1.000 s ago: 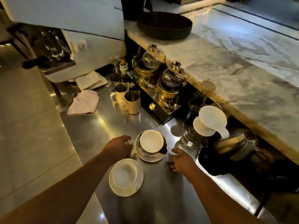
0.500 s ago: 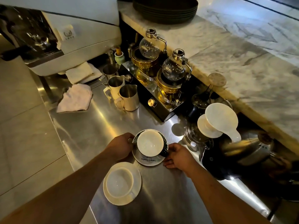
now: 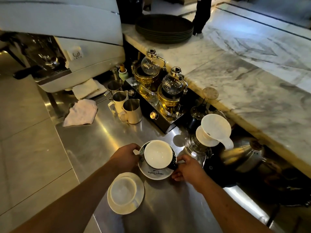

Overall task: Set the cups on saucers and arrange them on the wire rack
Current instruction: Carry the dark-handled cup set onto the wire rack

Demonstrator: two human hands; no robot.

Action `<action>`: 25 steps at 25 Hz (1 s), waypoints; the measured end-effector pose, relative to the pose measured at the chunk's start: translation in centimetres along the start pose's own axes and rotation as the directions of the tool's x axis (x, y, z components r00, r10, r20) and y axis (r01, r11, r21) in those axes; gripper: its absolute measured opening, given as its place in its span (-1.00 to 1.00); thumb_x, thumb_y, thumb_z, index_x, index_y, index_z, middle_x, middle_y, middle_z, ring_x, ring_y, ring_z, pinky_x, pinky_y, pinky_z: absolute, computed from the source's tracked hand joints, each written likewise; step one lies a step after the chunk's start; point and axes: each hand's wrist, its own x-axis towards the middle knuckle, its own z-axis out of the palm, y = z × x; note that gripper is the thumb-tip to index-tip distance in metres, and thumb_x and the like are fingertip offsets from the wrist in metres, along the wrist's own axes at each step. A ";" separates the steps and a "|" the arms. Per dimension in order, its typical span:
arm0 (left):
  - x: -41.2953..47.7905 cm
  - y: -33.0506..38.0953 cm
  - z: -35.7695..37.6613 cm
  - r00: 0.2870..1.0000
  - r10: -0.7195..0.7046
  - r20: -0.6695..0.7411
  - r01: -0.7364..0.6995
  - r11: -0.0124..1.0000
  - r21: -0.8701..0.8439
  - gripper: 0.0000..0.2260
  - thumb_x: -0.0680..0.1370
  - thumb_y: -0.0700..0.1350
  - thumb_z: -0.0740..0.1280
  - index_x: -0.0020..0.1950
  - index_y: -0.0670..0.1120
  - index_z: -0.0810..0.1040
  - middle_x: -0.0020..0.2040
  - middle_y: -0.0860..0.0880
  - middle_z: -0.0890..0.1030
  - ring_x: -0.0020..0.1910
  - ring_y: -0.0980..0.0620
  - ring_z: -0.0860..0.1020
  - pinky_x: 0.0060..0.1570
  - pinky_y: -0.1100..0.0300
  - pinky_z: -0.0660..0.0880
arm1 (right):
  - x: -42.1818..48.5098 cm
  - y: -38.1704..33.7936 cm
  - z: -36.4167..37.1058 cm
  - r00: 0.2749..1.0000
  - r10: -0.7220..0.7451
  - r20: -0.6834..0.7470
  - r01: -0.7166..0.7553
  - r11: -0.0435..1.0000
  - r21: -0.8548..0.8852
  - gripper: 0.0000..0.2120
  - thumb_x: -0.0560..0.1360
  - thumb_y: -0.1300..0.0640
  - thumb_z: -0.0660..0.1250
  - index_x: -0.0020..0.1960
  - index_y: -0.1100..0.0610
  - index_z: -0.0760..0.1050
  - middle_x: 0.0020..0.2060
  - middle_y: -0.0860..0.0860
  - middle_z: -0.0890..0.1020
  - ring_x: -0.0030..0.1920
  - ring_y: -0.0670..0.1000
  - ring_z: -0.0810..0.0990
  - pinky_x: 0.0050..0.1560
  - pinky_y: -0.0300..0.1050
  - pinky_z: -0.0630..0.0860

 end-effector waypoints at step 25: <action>-31.6 23.8 -1.5 0.875 0.482 -0.031 -0.483 0.875 -0.038 -0.94 0.49 -0.17 0.41 -0.10 -0.05 0.68 -0.34 -0.02 0.75 -0.48 0.16 0.64 -0.52 0.29 0.49 | -37.8 -1.6 -19.6 0.880 -0.370 -0.298 0.394 0.919 0.024 -0.85 0.58 0.37 0.25 0.04 0.32 0.59 -0.38 0.22 0.71 -0.37 0.16 0.73 -0.41 -0.08 0.63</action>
